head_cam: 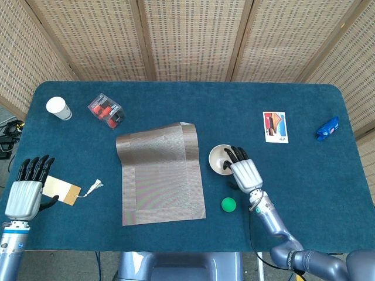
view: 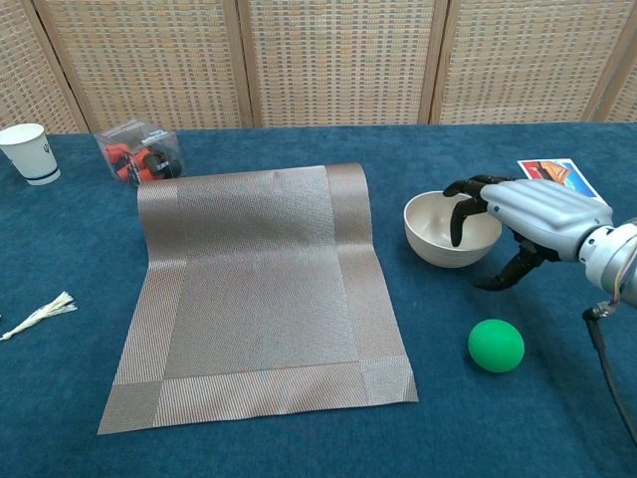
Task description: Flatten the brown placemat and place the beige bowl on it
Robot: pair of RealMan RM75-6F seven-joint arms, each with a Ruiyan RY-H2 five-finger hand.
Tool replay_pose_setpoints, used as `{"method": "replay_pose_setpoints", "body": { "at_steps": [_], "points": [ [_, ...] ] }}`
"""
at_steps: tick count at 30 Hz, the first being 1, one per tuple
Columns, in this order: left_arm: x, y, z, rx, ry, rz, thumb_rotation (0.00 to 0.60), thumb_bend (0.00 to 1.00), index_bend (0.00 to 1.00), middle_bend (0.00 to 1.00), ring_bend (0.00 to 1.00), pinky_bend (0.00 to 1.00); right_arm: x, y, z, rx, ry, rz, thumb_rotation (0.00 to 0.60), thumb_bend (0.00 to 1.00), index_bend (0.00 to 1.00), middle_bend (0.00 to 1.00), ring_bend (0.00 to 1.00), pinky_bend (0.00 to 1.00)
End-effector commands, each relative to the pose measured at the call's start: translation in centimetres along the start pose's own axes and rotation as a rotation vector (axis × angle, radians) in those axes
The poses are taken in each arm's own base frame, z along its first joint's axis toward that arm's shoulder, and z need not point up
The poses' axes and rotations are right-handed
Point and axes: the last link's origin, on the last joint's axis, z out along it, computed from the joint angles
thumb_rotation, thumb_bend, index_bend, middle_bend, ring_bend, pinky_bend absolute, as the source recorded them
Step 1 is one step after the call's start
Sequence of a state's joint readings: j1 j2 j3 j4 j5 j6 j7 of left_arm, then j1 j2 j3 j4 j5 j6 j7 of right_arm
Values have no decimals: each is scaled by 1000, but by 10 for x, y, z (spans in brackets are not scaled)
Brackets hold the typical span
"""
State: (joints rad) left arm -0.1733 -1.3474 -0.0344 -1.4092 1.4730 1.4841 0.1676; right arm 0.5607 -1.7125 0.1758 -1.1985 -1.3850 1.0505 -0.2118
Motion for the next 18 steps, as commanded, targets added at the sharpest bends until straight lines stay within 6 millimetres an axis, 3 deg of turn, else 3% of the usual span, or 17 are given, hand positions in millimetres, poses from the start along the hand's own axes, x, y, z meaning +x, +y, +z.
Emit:
{"method": "replay_pose_setpoints", "body": {
  "at_steps": [1,11,18],
  "points": [
    [-1,1,-1,-5,-5,0,600,169,40,0,0,0,-4,-5,4,9,-5,8,600,417,475,174,15,140],
    [1,0,-1,-2,3,-7,600,168,41,0,0,0,-12,-9,7,7,-3,12,600,502,555,204,26,153],
    [1,0,0,-1,4,-11,600,169,45,0,0,0,-10,-11,7,13,19,17,600,474,624,271,47,171]
  ]
}}
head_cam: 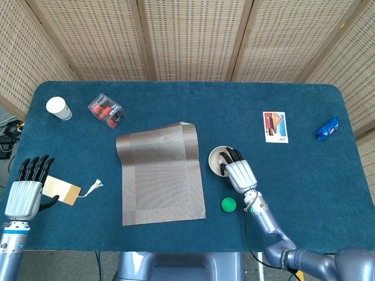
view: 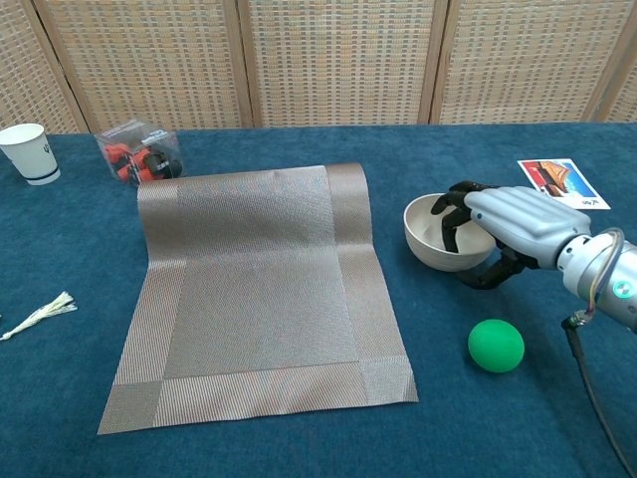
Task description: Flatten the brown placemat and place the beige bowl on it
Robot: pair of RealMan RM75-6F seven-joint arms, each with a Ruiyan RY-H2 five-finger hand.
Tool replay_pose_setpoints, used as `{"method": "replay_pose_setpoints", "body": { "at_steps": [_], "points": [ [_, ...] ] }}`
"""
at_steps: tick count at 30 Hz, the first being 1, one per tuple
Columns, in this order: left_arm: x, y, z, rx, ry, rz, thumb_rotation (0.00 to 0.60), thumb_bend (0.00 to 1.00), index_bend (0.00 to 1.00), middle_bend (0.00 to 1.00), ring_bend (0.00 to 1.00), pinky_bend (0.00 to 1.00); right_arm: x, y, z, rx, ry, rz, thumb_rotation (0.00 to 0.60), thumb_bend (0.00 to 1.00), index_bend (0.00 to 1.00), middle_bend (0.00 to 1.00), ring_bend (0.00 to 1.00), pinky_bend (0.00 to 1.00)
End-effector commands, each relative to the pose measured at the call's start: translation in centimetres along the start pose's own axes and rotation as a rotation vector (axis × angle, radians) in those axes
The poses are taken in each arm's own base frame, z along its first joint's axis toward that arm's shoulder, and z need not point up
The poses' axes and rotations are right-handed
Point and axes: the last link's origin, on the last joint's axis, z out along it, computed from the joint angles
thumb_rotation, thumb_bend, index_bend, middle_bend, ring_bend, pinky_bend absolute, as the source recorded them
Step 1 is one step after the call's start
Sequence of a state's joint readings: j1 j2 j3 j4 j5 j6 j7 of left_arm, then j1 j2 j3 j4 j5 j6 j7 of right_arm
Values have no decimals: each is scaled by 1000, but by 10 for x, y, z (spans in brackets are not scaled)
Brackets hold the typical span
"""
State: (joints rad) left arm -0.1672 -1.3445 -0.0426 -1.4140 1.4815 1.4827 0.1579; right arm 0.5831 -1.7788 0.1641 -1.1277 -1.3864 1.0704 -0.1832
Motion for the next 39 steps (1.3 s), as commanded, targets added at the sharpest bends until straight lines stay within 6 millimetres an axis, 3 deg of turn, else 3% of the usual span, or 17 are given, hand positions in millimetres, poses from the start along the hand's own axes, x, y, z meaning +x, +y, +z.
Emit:
{"method": "replay_pose_setpoints", "body": {
  "at_steps": [1,13,26,39],
  "points": [
    [0,0,0,0,-1,1,600,169,46,0,0,0,1,0,0,2,11,-1,600,460,631,280,48,171],
    [-2,0,1,3,-3,3,600,168,52,0,0,0,0,3,-1,-12,25,-7,600,378,699,345,94,189],
    [-2,1,1,1,0,1,600,169,57,0,0,0,5,1,-3,-8,45,4,600,375,744,369,116,201],
    [-2,0,2,4,-3,0,600,169,58,0,0,0,3,-1,-3,-9,46,-2,600,392,659,327,116,203]
  ]
}}
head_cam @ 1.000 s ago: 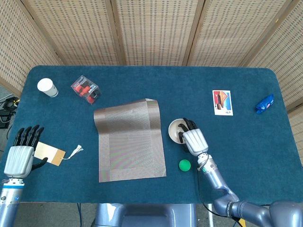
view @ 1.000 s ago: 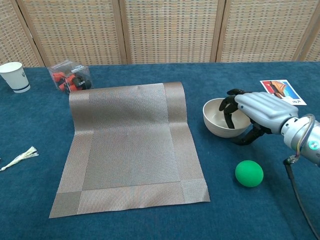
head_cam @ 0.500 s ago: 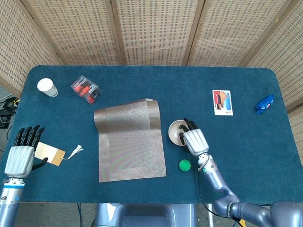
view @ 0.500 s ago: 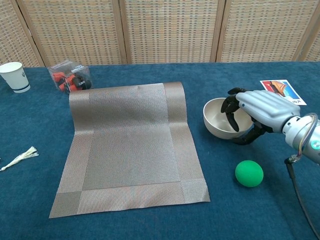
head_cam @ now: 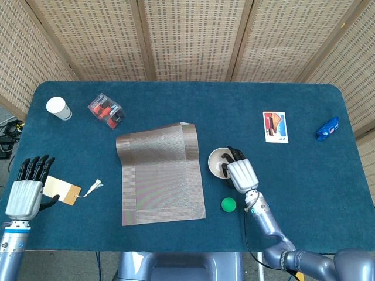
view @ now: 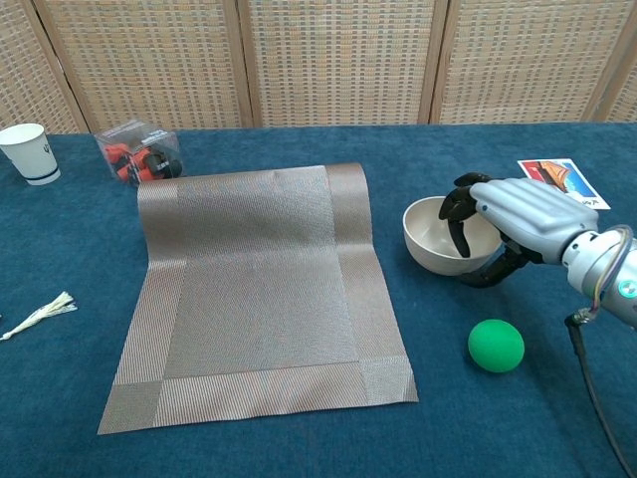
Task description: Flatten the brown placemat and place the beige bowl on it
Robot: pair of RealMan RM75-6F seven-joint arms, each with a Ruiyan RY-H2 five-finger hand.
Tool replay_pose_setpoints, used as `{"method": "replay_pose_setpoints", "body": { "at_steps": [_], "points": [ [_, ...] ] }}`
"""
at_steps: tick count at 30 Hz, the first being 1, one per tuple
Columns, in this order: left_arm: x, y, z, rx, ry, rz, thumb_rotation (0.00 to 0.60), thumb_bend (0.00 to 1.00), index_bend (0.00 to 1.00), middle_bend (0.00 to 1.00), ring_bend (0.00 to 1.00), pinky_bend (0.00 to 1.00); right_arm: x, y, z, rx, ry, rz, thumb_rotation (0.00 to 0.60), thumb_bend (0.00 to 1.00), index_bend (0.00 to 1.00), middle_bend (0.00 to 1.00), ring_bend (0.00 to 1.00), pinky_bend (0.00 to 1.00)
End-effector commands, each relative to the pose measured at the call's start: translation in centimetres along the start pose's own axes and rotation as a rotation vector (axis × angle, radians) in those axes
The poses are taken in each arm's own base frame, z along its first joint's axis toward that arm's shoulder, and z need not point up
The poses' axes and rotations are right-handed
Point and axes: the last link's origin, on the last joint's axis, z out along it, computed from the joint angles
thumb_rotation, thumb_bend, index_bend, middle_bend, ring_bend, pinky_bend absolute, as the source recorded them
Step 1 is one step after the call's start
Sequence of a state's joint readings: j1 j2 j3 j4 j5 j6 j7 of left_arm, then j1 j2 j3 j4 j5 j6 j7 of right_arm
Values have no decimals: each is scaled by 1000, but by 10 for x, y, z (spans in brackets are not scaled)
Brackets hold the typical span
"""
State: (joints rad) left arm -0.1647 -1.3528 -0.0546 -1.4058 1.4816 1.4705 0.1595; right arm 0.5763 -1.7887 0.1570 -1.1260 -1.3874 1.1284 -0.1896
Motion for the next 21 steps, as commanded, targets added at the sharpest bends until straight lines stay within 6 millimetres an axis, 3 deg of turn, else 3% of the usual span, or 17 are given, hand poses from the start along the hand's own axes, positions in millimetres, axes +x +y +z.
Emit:
{"method": "replay_pose_setpoints", "body": {
  "at_steps": [1,10,21],
  "points": [
    [0,0,0,1,-1,0,600,169,58,0,0,0,0,-1,1,-1,-3,-2,600,395,652,324,116,203],
    [1,0,0,1,3,-4,600,169,61,0,0,0,-4,0,1,-8,-7,-13,600,534,642,327,116,214],
    [0,-1,1,3,-1,-4,600,169,63,0,0,0,2,2,0,-5,27,-19,600,544,681,343,116,224]
  ]
}}
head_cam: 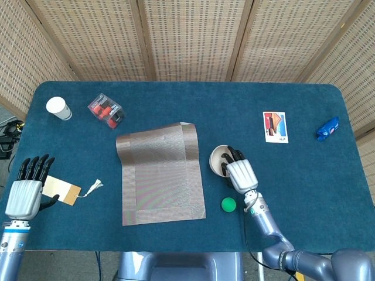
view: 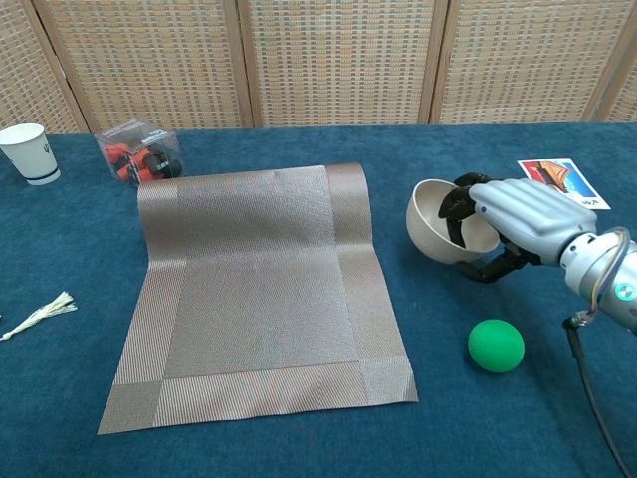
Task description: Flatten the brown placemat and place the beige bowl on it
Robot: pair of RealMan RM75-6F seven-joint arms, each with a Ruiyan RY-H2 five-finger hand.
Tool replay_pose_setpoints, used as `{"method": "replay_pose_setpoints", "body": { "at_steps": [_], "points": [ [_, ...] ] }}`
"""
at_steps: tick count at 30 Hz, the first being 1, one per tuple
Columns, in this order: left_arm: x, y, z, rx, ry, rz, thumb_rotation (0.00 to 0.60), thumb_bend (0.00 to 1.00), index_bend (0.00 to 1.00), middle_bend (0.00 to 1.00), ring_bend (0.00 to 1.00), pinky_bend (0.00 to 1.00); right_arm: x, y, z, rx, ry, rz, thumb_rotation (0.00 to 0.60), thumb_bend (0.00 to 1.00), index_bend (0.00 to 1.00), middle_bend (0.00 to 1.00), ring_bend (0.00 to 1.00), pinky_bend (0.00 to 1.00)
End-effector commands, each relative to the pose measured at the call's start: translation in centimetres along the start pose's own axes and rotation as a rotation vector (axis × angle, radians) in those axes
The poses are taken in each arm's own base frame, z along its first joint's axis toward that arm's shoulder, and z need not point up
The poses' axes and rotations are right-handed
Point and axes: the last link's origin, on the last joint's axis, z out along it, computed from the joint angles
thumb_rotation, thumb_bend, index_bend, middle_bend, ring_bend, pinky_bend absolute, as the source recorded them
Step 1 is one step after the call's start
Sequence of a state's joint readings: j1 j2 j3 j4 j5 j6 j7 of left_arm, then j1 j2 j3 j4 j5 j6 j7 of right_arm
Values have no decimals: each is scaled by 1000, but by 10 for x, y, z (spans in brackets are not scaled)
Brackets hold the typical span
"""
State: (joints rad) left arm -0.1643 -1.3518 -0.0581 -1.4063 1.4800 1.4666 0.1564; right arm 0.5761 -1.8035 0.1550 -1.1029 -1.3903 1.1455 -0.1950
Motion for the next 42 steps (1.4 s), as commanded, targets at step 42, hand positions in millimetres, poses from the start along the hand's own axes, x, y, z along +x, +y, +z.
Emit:
{"method": "replay_pose_setpoints", "body": {
  "at_steps": [42],
  "points": [
    [2,5,-3,-11,5,0,600,169,64,0,0,0,58,150,-19,-402,-24,-230,600,384,598,271,98,205]
  ]
}}
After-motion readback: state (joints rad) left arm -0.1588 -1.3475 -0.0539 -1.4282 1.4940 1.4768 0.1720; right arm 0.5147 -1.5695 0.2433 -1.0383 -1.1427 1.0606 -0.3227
